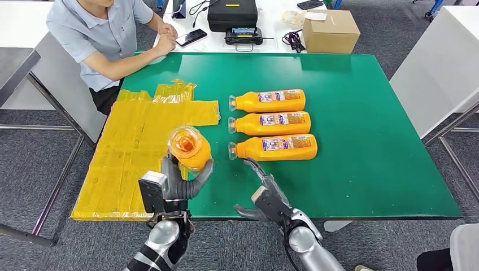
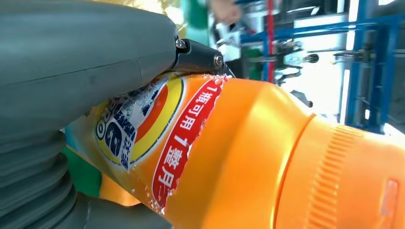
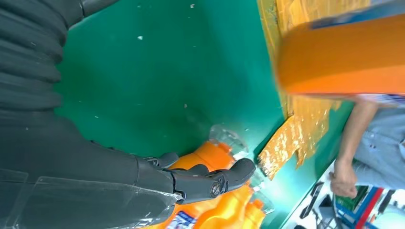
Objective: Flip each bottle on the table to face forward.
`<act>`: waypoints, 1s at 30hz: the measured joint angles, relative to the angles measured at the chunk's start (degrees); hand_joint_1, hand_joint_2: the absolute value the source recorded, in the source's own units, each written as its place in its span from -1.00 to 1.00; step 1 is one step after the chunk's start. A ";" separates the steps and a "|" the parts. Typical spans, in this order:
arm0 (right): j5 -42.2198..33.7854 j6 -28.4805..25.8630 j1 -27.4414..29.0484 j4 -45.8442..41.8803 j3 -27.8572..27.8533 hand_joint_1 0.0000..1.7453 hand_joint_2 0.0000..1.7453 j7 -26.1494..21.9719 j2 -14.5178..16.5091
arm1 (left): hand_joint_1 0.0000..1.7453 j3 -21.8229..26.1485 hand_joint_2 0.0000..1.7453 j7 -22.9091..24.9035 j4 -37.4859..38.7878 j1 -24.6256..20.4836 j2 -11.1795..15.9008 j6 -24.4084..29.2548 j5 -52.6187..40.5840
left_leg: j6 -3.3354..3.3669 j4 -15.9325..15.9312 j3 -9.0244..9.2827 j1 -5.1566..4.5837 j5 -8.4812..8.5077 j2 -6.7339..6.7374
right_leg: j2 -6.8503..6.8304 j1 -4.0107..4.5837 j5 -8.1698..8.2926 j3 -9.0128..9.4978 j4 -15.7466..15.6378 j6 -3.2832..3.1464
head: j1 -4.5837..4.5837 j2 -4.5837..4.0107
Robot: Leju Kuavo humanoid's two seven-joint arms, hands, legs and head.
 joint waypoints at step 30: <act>13.28 -10.74 2.11 -4.69 -6.01 -1.00 1.00 -1.16 2.01 | 1.00 19.80 1.00 23.27 16.48 -9.55 3.69 5.00 -78.90 | 0.03 0.00 0.00 0.01 0.06 0.04 | 0.02 0.00 0.02 -0.03 0.04 0.00 | 0.01 0.00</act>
